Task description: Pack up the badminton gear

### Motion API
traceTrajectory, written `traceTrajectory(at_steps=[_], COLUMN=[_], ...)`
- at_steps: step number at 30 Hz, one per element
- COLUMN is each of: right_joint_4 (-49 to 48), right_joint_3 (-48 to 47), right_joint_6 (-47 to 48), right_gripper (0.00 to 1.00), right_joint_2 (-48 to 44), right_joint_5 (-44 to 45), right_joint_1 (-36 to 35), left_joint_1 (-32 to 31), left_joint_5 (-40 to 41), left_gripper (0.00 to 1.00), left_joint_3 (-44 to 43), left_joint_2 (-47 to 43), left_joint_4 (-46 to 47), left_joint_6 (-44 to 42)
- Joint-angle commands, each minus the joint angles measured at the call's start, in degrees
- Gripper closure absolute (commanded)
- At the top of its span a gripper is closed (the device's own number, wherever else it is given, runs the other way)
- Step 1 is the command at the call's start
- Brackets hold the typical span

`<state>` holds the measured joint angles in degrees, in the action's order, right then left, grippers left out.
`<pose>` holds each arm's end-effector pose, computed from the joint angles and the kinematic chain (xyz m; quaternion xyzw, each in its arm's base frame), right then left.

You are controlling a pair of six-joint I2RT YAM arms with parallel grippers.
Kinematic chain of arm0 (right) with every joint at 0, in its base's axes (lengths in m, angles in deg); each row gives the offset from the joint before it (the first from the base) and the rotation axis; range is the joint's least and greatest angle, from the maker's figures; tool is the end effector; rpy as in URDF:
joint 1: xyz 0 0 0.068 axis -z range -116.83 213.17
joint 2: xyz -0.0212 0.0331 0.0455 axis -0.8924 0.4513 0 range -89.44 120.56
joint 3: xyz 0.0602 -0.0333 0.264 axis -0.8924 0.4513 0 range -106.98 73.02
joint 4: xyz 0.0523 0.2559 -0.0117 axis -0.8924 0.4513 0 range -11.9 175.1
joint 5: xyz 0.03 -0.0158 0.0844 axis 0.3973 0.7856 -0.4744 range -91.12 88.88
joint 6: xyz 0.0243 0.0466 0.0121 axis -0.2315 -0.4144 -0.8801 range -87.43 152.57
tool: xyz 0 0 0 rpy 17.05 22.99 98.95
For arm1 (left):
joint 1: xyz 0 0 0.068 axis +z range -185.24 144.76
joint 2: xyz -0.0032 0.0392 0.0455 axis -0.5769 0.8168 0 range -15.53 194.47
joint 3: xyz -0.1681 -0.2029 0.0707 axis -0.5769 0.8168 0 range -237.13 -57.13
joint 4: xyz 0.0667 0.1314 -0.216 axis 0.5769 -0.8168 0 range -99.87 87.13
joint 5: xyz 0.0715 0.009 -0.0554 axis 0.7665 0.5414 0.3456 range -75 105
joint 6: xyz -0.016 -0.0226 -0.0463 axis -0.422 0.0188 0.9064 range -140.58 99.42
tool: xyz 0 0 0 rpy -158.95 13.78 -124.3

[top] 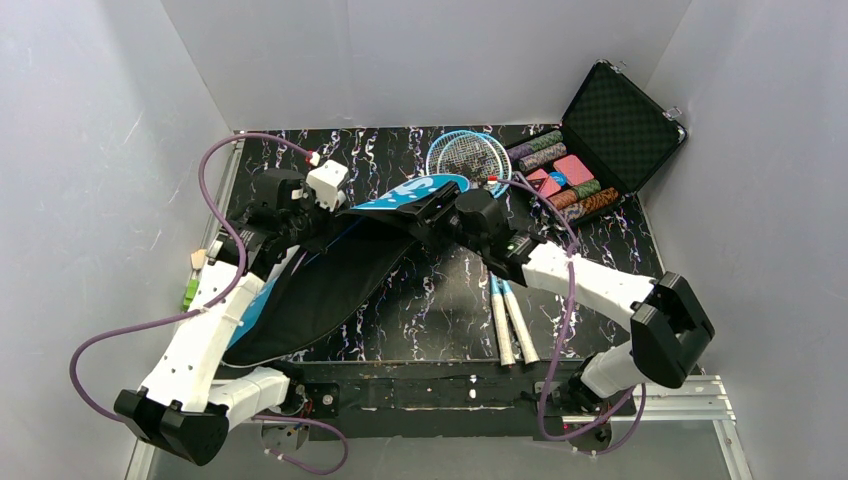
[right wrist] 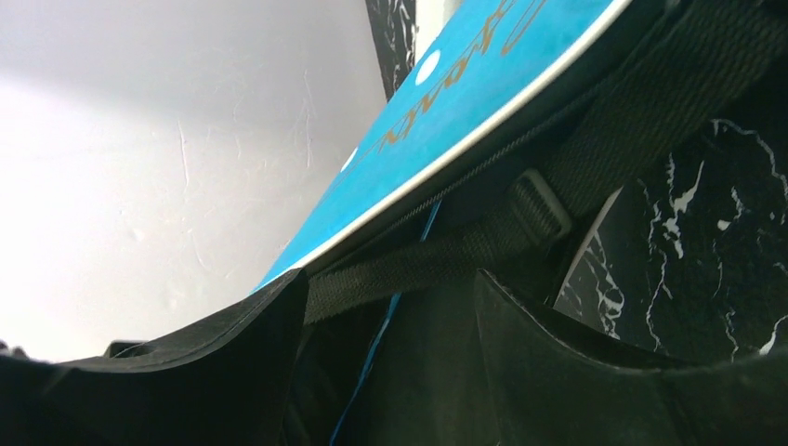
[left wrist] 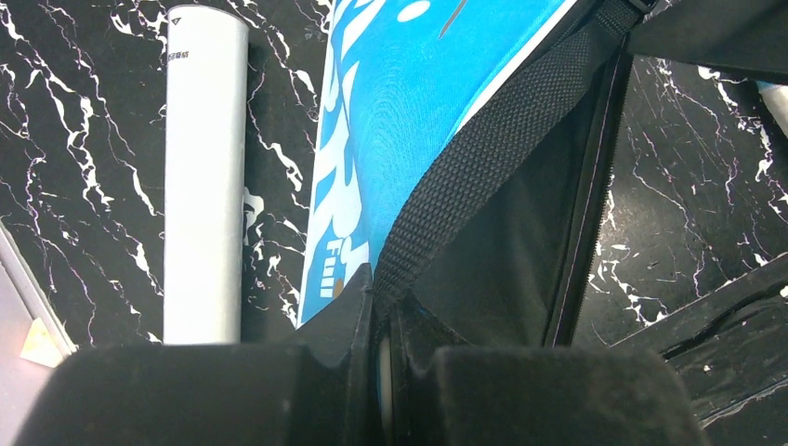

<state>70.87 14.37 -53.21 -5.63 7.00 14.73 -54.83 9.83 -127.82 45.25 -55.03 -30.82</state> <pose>0.2311 0.2532 0.2925 0.2976 0.7509 0.5183 0.2810 0.1904 -0.0711 0.3716 0.2528 0.8780 -0.0741 0.3997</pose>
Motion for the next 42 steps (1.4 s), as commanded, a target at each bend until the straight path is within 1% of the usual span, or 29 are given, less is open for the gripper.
traceTrajectory(at_steps=[1,6,11,15,21,26,28,31,42], right_joint_4=[-2.6,-2.79,-3.53,-6.35,-4.66,-3.82,-4.5,-6.68,-7.76], right_joint_3=[0.81,0.99,1.3,0.63,-4.64,-4.59,-3.53,-2.2,-2.47], right_joint_6=[-0.44,-0.43,-2.83,-3.37,-2.93,-2.3,-1.91,-1.35,0.76], right_gripper=[0.26,0.26,0.26,0.26,0.28,0.3,0.34,0.43,0.79], right_joint_2=[-3.8,-4.63,-1.96,0.63,5.64,6.78,5.94,5.28,4.18], right_joint_5=[2.44,1.89,2.42,4.7,6.56,9.95,10.8,10.89,10.44], right_joint_1=[-2.08,-4.16,-5.25,-4.52,-3.18,-2.2,-1.37,-0.02,1.22], left_joint_1=[0.26,0.26,0.26,0.26,0.26,0.26,0.26,0.26,0.26], left_joint_5=[-1.16,-0.66,-1.21,-1.35,-1.63,-2.35,-2.63,-3.03,-4.08], left_gripper=[1.0,1.0,1.0,1.0,1.0,1.0,1.0,1.0,1.0], left_joint_3=[-0.46,-0.45,-0.82,-1.32,-2.04,-2.75,-2.3,-1.97,-1.14], left_joint_2=[-1.51,-1.45,-1.18,-1.32,-1.89,-2.29,-2.59,-2.74,-3.14], left_joint_4=[2.59,2.68,2.6,2.08,1.08,-0.08,-0.21,-0.36,-0.75], left_joint_6=[0.74,0.46,0.87,1.03,0.77,0.65,0.48,0.42,0.51])
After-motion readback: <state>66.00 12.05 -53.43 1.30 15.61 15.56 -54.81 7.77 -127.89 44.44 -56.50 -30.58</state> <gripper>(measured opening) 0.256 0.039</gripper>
